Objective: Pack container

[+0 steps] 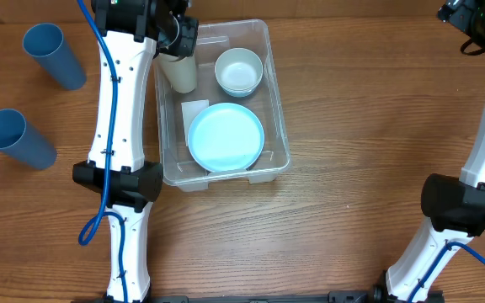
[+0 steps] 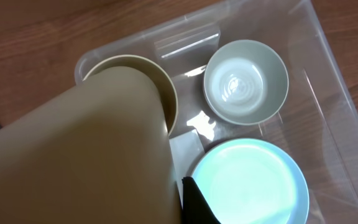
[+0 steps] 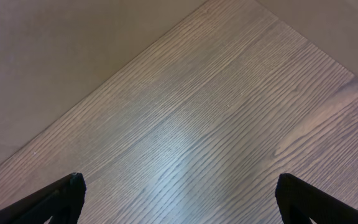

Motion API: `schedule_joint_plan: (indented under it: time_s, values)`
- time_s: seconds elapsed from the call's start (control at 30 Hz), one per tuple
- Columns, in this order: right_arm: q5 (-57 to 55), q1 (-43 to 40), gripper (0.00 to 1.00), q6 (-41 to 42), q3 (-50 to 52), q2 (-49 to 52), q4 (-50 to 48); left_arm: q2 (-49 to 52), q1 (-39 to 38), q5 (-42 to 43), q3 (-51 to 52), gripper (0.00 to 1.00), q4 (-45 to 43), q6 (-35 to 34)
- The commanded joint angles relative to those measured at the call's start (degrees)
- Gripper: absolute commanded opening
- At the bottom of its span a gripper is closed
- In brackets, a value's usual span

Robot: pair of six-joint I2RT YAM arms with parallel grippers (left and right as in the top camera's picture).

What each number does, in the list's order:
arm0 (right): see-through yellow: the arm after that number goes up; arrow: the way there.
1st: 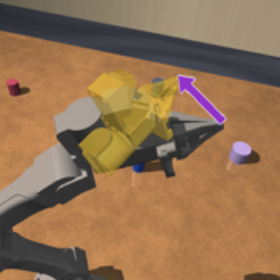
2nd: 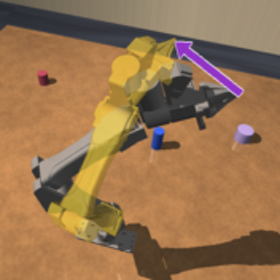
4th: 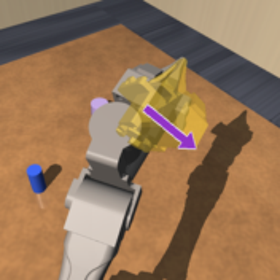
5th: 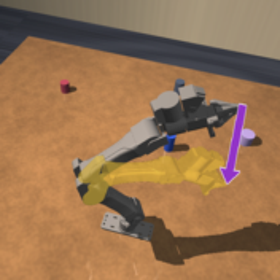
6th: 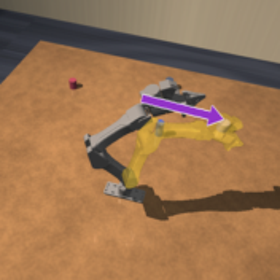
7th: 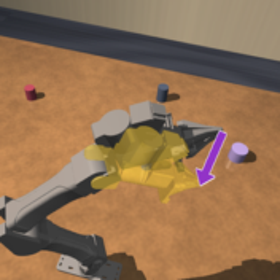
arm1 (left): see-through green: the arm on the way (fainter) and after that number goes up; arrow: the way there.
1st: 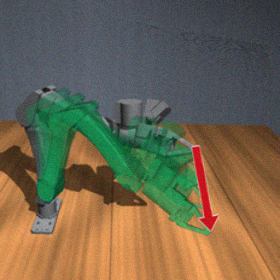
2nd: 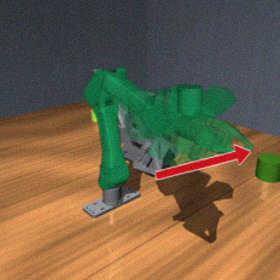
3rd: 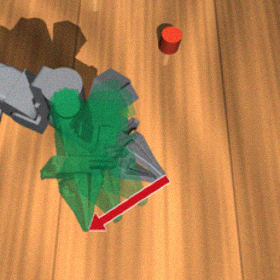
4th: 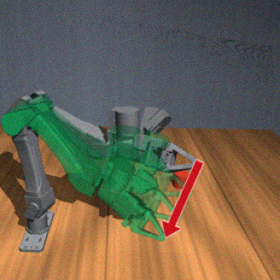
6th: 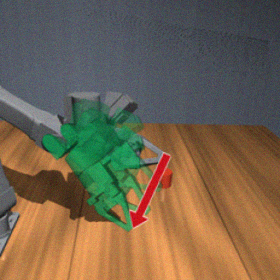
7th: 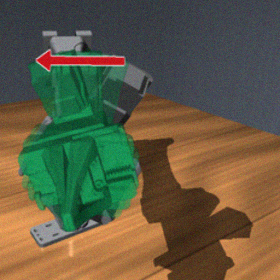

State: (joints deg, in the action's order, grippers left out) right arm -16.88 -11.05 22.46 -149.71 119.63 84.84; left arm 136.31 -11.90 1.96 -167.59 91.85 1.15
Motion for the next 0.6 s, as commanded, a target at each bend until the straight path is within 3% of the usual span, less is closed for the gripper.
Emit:
schedule_joint_plan:
  time_s: [0.0, 0.17, 0.57]
  values:
    - [-0.6, 0.0, 1.00, 0.0, -0.2, 0.0, -0.3, 0.3, -0.1, 1.1, -0.2, 0.07, -1.8, -0.9]
    - [-0.6, 0.0, 1.00, 0.0, -0.2, 0.0, -0.3, 0.3, -0.1, 1.1, -0.2, 0.32, -2.9, -0.9]
    - [-0.6, 0.0, 1.00, 0.0, -0.2, 0.0, -0.3, -0.4, 0.3, -0.9, -0.3, 0.47, -6.4, -0.7]
